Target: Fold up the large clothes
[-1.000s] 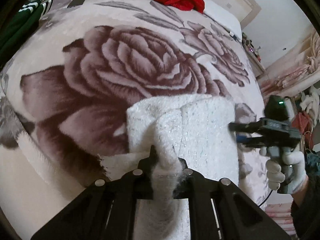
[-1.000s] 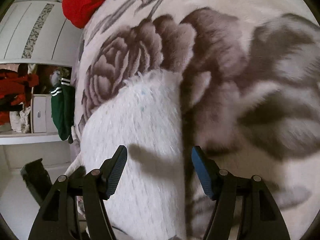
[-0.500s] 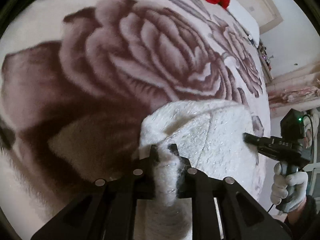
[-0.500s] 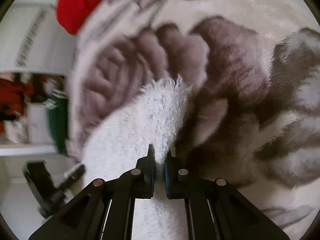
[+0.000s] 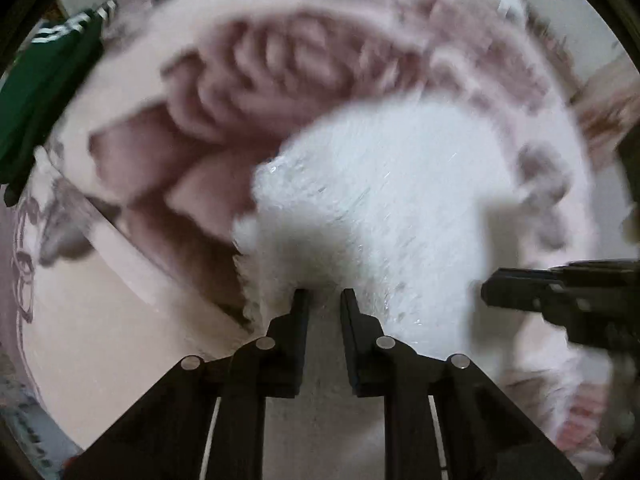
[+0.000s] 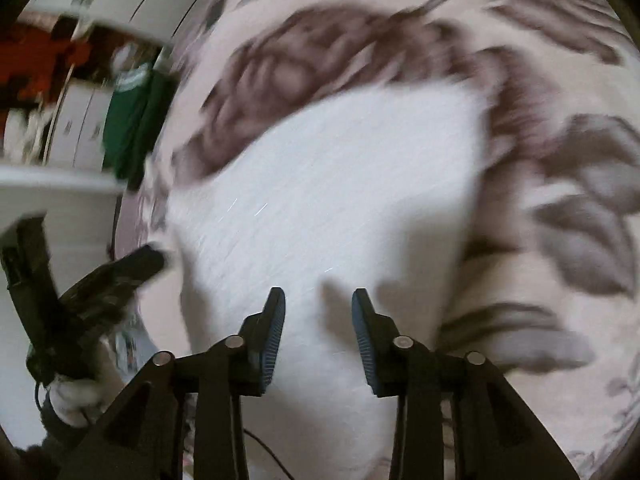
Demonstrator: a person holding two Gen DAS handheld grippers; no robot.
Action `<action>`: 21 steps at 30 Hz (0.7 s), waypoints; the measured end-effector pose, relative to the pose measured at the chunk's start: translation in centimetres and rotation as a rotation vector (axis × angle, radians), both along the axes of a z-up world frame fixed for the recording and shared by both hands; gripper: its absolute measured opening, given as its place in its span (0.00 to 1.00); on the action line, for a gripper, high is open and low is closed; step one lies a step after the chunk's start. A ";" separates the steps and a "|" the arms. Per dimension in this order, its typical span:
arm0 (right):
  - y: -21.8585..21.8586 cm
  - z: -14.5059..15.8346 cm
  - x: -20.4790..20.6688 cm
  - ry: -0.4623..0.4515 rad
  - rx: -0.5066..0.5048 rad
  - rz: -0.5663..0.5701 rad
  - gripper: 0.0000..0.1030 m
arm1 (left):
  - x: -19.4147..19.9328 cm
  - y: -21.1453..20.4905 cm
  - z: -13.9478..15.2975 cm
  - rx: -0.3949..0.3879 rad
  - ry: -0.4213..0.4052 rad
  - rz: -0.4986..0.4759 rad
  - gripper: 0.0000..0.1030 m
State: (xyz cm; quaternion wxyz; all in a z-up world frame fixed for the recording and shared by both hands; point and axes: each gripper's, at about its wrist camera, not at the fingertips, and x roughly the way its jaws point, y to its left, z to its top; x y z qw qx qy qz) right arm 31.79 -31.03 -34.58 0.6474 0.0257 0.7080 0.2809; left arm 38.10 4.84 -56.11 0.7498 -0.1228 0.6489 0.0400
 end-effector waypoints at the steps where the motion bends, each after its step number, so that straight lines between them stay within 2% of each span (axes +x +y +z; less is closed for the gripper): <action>1: 1.6 -1.4 -0.5 0.018 -0.037 0.037 0.17 | 0.2 0.3 -1.2 -0.008 0.012 0.016 0.14; 3: 3.6 -4.5 -1.0 0.052 -0.151 0.071 0.10 | 0.7 2.2 -3.8 -0.089 0.020 0.077 0.17; 4: 4.3 -6.2 -1.2 0.043 -0.209 0.088 0.09 | 0.8 2.7 -4.3 -0.111 0.019 0.089 0.17; 5: 4.8 -7.5 -1.2 0.023 -0.254 0.089 0.03 | 1.1 3.0 -4.8 -0.124 0.017 0.091 0.17; 8: 5.5 -9.5 -0.9 0.016 -0.289 0.061 0.00 | 1.2 2.9 -5.6 -0.113 -0.015 0.063 0.17; 10: 5.9 -10.1 -0.4 0.031 -0.310 0.037 0.00 | 1.1 3.3 -6.0 -0.132 -0.036 0.062 0.18; 12: 5.9 -10.7 0.0 0.048 -0.321 0.028 0.00 | 0.9 4.0 -5.6 -0.179 -0.038 0.096 0.17; 14: 5.7 -10.2 0.2 0.066 -0.311 0.038 0.00 | 0.7 4.3 -3.8 -0.183 -0.027 0.112 0.18; 16: 4.9 -8.2 0.2 0.076 -0.268 0.069 0.00 | 0.3 3.5 -0.8 -0.125 -0.036 0.114 0.18; 17: 4.0 -6.6 -0.1 0.070 -0.226 0.078 0.01 | -0.1 3.1 0.6 -0.060 -0.038 0.109 0.19; 18: 3.0 -5.1 -0.4 0.061 -0.184 0.075 0.05 | -0.7 2.5 2.6 0.014 -0.041 0.107 0.27; 19: 1.9 -3.7 -0.8 0.048 -0.150 0.065 0.07 | -1.2 2.5 3.3 0.031 -0.056 0.106 0.31; 20: 0.4 -2.3 -1.3 0.028 -0.126 0.055 0.14 | -2.1 2.1 4.4 0.040 -0.084 0.100 0.41; 21: -1.0 -1.2 -1.9 0.012 -0.110 0.055 0.23 | -3.2 1.4 5.4 0.049 -0.121 0.094 0.63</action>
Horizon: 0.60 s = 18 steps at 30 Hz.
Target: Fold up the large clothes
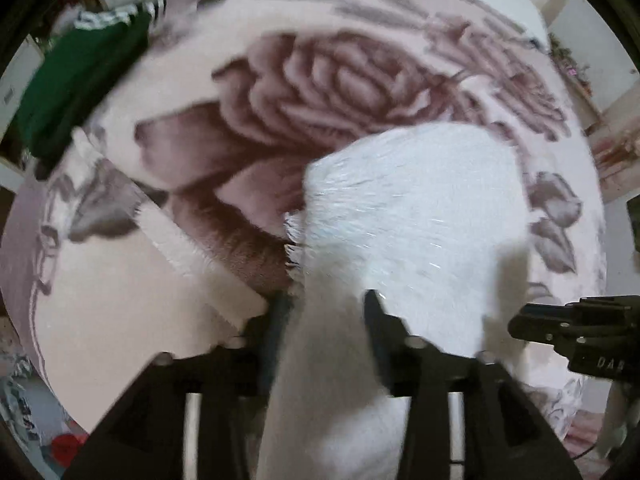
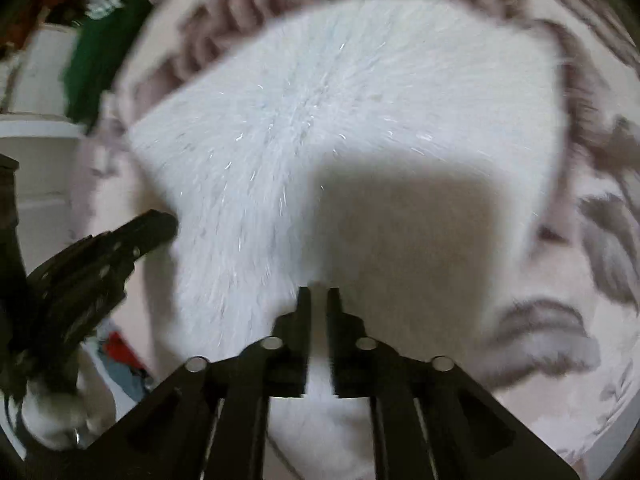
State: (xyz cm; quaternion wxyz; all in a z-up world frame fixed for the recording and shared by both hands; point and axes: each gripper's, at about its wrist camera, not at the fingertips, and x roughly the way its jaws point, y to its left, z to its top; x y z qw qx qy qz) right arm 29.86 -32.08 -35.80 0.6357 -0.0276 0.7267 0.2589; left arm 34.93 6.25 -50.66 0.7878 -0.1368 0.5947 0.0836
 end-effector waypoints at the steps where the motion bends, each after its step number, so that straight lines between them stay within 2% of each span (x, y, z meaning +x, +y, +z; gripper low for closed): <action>1: -1.7 0.8 -0.7 -0.008 0.013 -0.007 0.27 | -0.8 -0.4 0.3 0.010 -0.006 0.004 0.76; 2: -3.3 1.2 -1.5 -0.004 0.019 -0.029 0.36 | -1.5 -0.8 0.3 0.016 -0.007 0.006 0.87; 5: -7.3 1.1 -3.6 0.041 0.009 -0.094 0.42 | -3.6 -2.1 -0.9 0.012 0.040 0.005 0.87; 6: -8.6 0.7 -4.8 0.062 0.000 -0.114 0.45 | -5.3 -2.5 -1.7 0.002 0.081 0.016 0.87; 8: -10.7 0.0 -7.8 0.105 0.008 -0.151 0.52 | -8.6 -2.2 -2.0 -0.010 0.115 0.038 0.87; 11: -13.6 -1.8 -13.5 0.219 0.049 -0.215 0.63 | -14.6 -1.1 -3.0 -0.019 0.188 0.082 0.87; 13: -14.7 -3.5 -17.5 0.307 0.094 -0.259 0.64 | -19.1 0.4 -4.4 -0.034 0.271 0.113 0.87; 15: -15.6 -5.6 -21.0 0.369 0.117 -0.315 0.64 | -22.4 1.7 -5.6 -0.051 0.309 0.134 0.87; 18: -15.5 -8.4 -24.6 0.419 0.164 -0.379 0.64 | -24.4 3.1 -7.1 -0.145 0.314 0.165 0.87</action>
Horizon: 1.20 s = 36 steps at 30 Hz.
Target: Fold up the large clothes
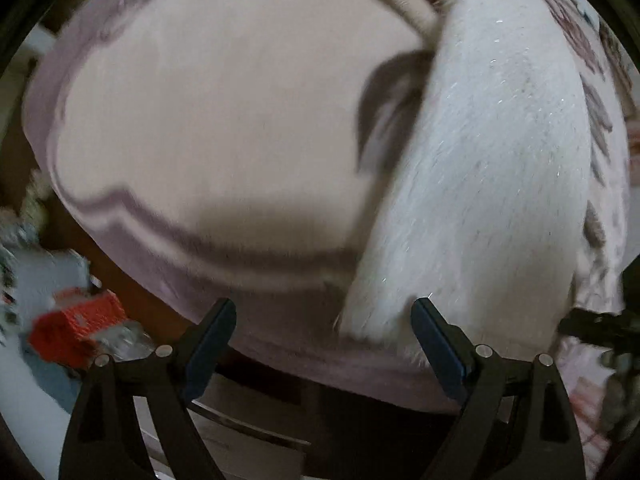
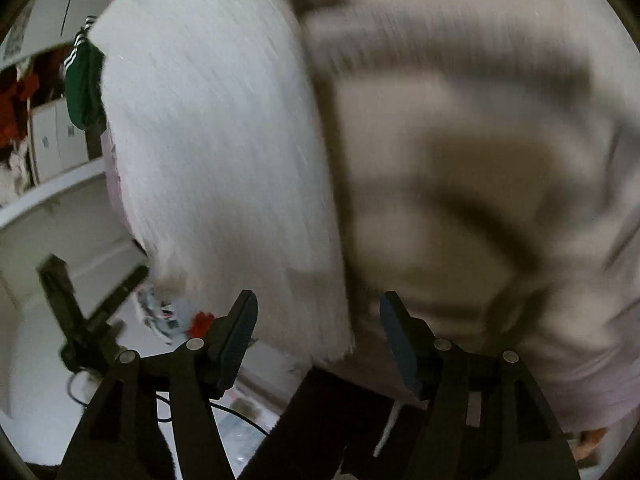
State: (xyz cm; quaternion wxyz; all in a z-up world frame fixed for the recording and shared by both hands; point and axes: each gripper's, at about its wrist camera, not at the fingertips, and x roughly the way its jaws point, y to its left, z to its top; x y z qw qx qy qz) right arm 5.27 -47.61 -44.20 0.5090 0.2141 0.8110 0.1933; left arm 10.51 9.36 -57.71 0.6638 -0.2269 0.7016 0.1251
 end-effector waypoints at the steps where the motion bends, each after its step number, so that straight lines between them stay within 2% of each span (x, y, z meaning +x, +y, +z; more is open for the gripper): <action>1: -0.1 -0.6 -0.9 0.010 0.019 -0.029 0.64 | -0.2 0.4 -0.3 -0.040 -0.017 0.021 0.87; 4: -0.4 -1.8 -3.1 0.025 0.038 -0.103 0.64 | 0.4 0.9 -0.8 -0.123 -0.092 0.059 0.86; 5: -0.5 -1.9 -3.7 0.031 0.048 -0.134 0.64 | 0.9 0.7 -0.8 -0.152 -0.125 0.058 0.77; 6: -0.3 -1.8 -4.1 0.024 0.049 -0.160 0.60 | 1.3 0.5 -0.8 -0.164 -0.144 0.041 0.55; 7: -0.1 -1.6 -4.6 0.008 0.045 -0.173 0.53 | 1.4 0.3 -0.9 -0.154 -0.140 0.026 0.46; 8: 0.2 -1.2 -4.9 -0.010 0.016 -0.154 0.30 | 1.6 0.1 -1.5 -0.129 -0.118 0.000 0.44; 9: 0.1 -0.9 -5.4 -0.033 -0.015 -0.142 0.26 | 1.5 -0.1 -2.7 -0.109 -0.079 -0.030 0.44; 12: 0.4 -1.7 -6.6 -0.048 -0.124 -0.120 0.22 | 0.8 0.1 -5.2 -0.156 -0.051 -0.056 0.46; 14: 0.5 -2.4 -6.9 -0.017 -0.140 -0.119 0.23 | 0.8 0.8 -4.4 -0.207 -0.082 -0.048 0.46; 16: 1.2 -2.0 -6.5 0.003 -0.111 -0.113 0.25 | 0.9 1.7 -3.6 -0.273 -0.110 -0.025 0.49; 17: 1.1 -1.7 -6.4 0.003 -0.081 -0.112 0.32 | 0.7 2.0 -3.4 -0.307 -0.132 -0.016 0.54; 18: 1.0 -1.3 -6.0 -0.004 -0.048 -0.122 0.43 | 0.8 2.5 -3.2 -0.363 -0.167 -0.001 0.66; 19: 0.8 -1.2 -6.2 -0.014 -0.003 -0.143 0.49 | 0.9 2.8 -3.4 -0.401 -0.188 0.008 0.71; 20: 0.7 -1.4 -6.4 -0.015 0.034 -0.163 0.60 | 1.1 2.8 -3.9 -0.438 -0.201 0.015 0.74; 21: 0.7 -1.9 -6.5 -0.004 0.064 -0.175 0.66 | 1.3 2.6 -4.7 -0.465 -0.202 0.018 0.74; 23: 0.0 -3.8 -6.8 0.021 0.110 -0.194 0.70 | 2.2 1.5 -6.8 -0.509 -0.181 0.008 0.74; 26: 0.3 -7.1 -7.3 0.078 0.171 -0.247 0.72 | 3.6 -0.8 -7.2 -0.458 -0.183 -0.054 0.74; 28: 0.4 -8.2 -7.5 0.080 0.190 -0.323 0.72 | 4.3 -2.7 -5.4 -0.359 -0.225 -0.131 0.71; 29: 0.4 -8.3 -7.7 0.081 0.197 -0.359 0.72 | 4.6 -3.7 -4.4 -0.306 -0.251 -0.177 0.51; 30: 0.6 -8.1 -8.1 0.076 0.200 -0.369 0.70 | 4.8 -4.6 -3.6 -0.248 -0.253 -0.227 0.36; 31: 0.8 -7.9 -8.4 0.069 0.204 -0.371 0.65 | 5.0 -5.1 -3.0 -0.227 -0.252 -0.255 0.30; 32: 0.9 -7.6 -8.8 0.067 0.216 -0.375 0.49 | 5.2 -5.2 -2.8 -0.220 -0.246 -0.258 0.21; 33: 0.9 -7.4 -9.2 0.074 0.246 -0.395 0.37 | 5.3 -5.0 -2.3 -0.225 -0.231 -0.245 0.18; 36: 1.4 -5.7 -9.8 0.059 0.296 -0.416 0.28 | 5.7 -4.2 -0.1 -0.269 -0.225 -0.192 0.16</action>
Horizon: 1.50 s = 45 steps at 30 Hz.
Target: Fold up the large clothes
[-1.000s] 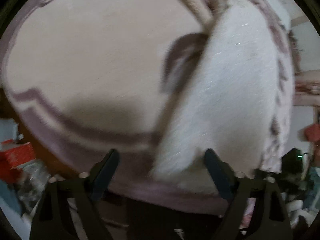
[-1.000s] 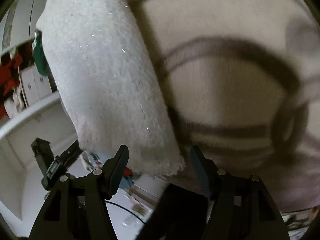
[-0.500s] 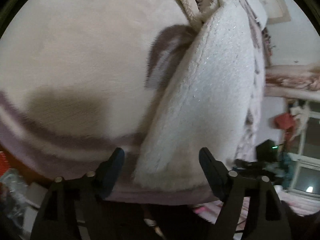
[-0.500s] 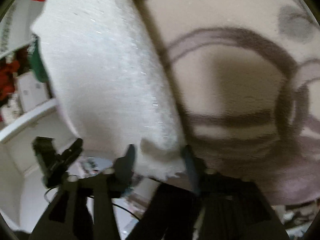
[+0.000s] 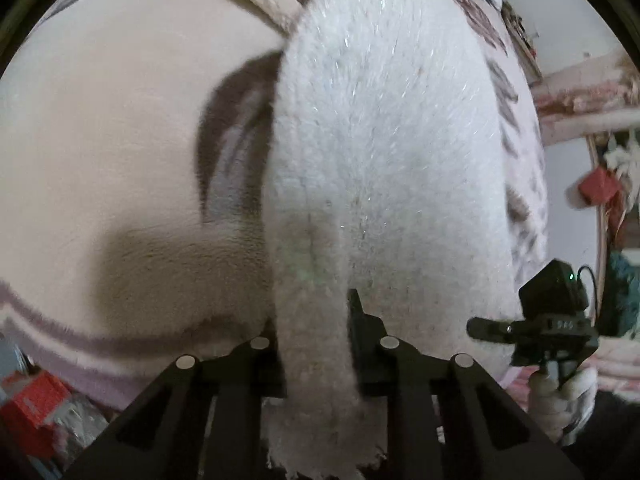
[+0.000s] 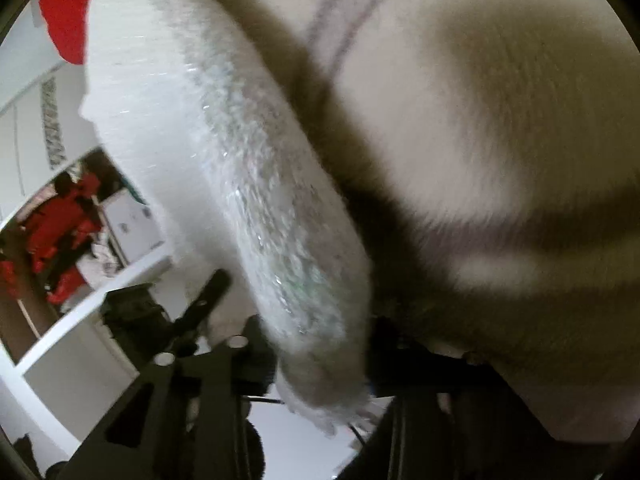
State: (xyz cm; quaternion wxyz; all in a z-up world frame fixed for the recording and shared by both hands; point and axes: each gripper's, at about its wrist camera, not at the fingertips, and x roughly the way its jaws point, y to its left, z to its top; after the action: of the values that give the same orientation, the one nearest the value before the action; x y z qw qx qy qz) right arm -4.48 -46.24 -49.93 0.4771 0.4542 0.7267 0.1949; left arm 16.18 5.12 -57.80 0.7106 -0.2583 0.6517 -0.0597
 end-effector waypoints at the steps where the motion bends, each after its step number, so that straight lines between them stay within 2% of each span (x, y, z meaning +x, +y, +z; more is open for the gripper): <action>1: 0.3 0.9 -0.1 -0.008 0.010 -0.002 0.27 | 0.1 0.2 1.1 -0.017 -0.001 0.016 0.15; 4: 0.7 3.7 -0.1 -0.007 0.041 -0.020 0.25 | 0.5 0.2 4.0 -0.053 -0.030 0.071 0.14; 8: -0.2 9.6 3.2 -0.056 0.118 -0.055 0.24 | 3.5 2.6 9.7 -0.101 -0.142 0.153 0.12; 9: -1.1 11.3 4.3 -0.079 0.131 -0.057 0.24 | 5.5 2.9 11.3 -0.123 -0.183 0.168 0.12; 12: -2.7 15.6 9.4 -0.162 0.162 -0.078 0.24 | 10.4 3.0 13.4 -0.125 -0.261 0.176 0.13; 15: -3.4 18.5 15.7 -0.248 0.159 -0.099 0.24 | 16.0 4.1 13.7 -0.106 -0.291 0.160 0.13; 17: -4.0 18.9 20.6 -0.287 0.138 -0.098 0.24 | 18.4 4.6 12.9 -0.089 -0.286 0.155 0.13; 19: -4.4 18.3 25.0 -0.291 0.115 -0.103 0.24 | 22.5 5.2 10.5 -0.079 -0.229 0.148 0.14; 21: -4.9 16.9 29.3 -0.251 0.094 -0.105 0.24 | 25.0 5.5 8.3 -0.062 -0.153 0.134 0.17; 22: -4.6 16.2 31.0 -0.227 0.093 -0.104 0.24 | 26.4 5.8 6.9 -0.052 -0.085 0.123 0.17; 24: -3.3 14.1 34.3 -0.161 0.090 -0.071 0.25 | 28.0 6.1 5.5 -0.066 0.006 0.115 0.17; 28: -2.1 11.5 36.8 -0.055 0.097 -0.057 0.30 | 29.5 6.5 5.7 -0.092 0.038 0.101 0.20; 31: -2.4 10.9 36.9 -0.047 0.126 -0.084 0.36 | 29.9 6.6 6.6 -0.127 0.022 0.106 0.33; 32: -2.6 10.8 36.8 -0.044 0.142 -0.111 0.42 | 30.1 6.7 6.8 -0.138 0.014 0.118 0.42; 33: -2.3 10.9 36.8 -0.048 0.152 -0.131 0.52 | 30.2 6.9 7.0 -0.162 0.002 0.132 0.62; 35: -3.4 11.3 37.0 -0.087 0.162 -0.188 0.61 | 30.7 7.4 7.4 -0.215 -0.042 0.170 0.86; 36: -3.8 11.8 37.2 -0.113 0.165 -0.209 0.61 | 30.7 8.0 8.3 -0.200 -0.095 0.195 0.86; 37: -4.0 12.2 37.4 -0.134 0.160 -0.221 0.61 | 31.0 8.2 8.6 -0.177 -0.113 0.201 0.86; 40: -4.7 14.2 37.7 -0.240 0.020 -0.140 0.63 | 30.4 8.8 10.6 -0.024 -0.168 0.203 0.86; 41: -4.8 15.5 37.6 -0.308 -0.063 -0.076 0.65 | 29.8 8.8 11.3 0.041 -0.193 0.197 0.86; 43: -4.5 16.2 37.2 -0.384 -0.133 0.009 0.70 | 27.2 8.7 12.6 0.243 -0.251 0.201 0.86; 44: -4.5 16.5 36.8 -0.415 -0.162 0.058 0.72 | 26.0 8.5 12.7 0.300 -0.266 0.200 0.86; 45: -4.4 16.2 36.4 -0.435 -0.187 0.102 0.75 | 23.6 8.3 12.3 0.395 -0.266 0.204 0.86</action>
State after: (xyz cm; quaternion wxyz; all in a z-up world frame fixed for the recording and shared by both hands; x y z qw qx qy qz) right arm 31.88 -50.65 -33.71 0.6519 0.3179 0.6439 0.2437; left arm 39.76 13.46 -45.47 0.8289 -0.1689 0.5223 0.1072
